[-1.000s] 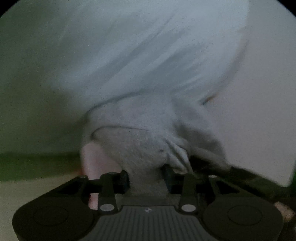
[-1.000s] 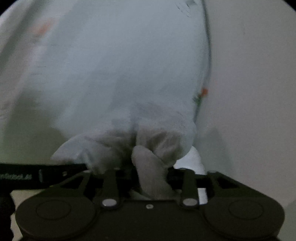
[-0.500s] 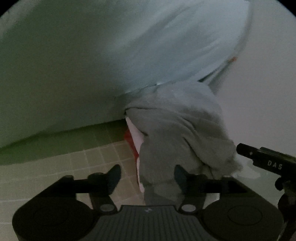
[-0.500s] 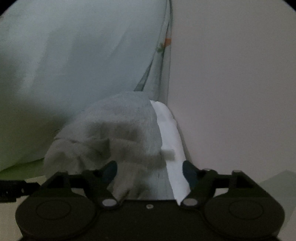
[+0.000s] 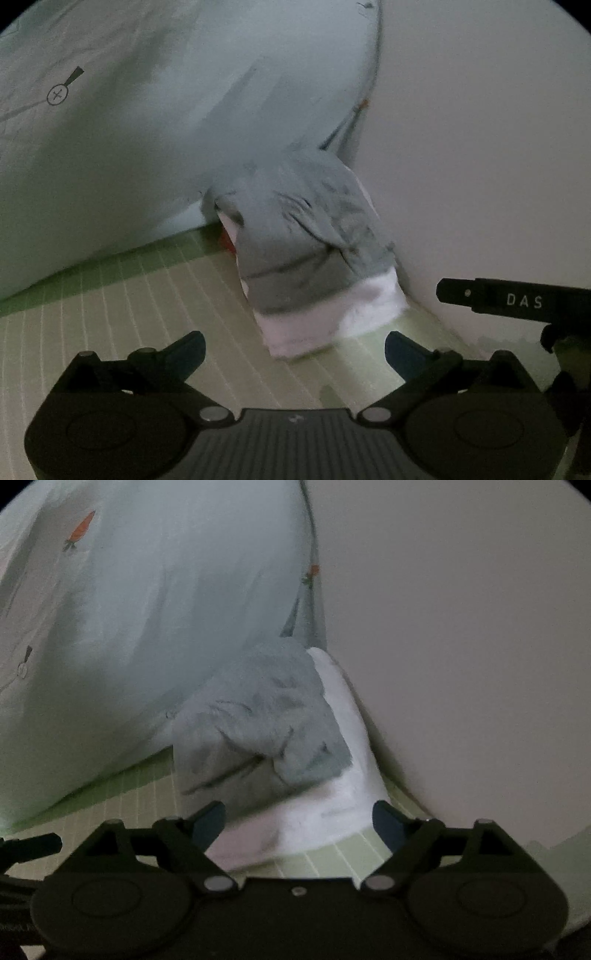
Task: Fold clothes
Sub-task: 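Open both grippers and release the sweatpants on the stack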
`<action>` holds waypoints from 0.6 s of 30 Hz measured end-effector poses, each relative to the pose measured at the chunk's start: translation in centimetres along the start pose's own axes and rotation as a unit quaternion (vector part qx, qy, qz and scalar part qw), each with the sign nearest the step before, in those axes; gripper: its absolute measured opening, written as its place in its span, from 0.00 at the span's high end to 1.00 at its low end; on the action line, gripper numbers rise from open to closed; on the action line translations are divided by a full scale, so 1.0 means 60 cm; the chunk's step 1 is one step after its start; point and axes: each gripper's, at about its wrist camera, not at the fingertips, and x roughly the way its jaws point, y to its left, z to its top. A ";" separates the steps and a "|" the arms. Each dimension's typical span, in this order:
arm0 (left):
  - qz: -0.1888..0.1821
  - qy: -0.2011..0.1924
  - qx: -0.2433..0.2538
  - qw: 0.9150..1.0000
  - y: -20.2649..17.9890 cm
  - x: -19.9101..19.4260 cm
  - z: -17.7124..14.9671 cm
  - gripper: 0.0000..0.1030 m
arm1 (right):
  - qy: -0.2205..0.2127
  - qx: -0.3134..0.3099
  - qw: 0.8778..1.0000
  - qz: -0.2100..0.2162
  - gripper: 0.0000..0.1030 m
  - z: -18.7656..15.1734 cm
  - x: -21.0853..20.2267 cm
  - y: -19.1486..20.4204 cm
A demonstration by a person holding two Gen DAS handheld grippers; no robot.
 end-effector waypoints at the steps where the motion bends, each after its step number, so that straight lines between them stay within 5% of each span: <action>1: 0.002 0.002 0.007 1.000 -0.005 -0.006 -0.007 0.01 | 0.002 0.000 1.000 -0.007 0.15 -0.010 -0.012 0.000; 18: 0.020 -0.001 0.038 0.999 -0.024 -0.066 -0.047 0.01 | 0.022 0.009 1.000 -0.014 0.15 -0.096 -0.077 0.000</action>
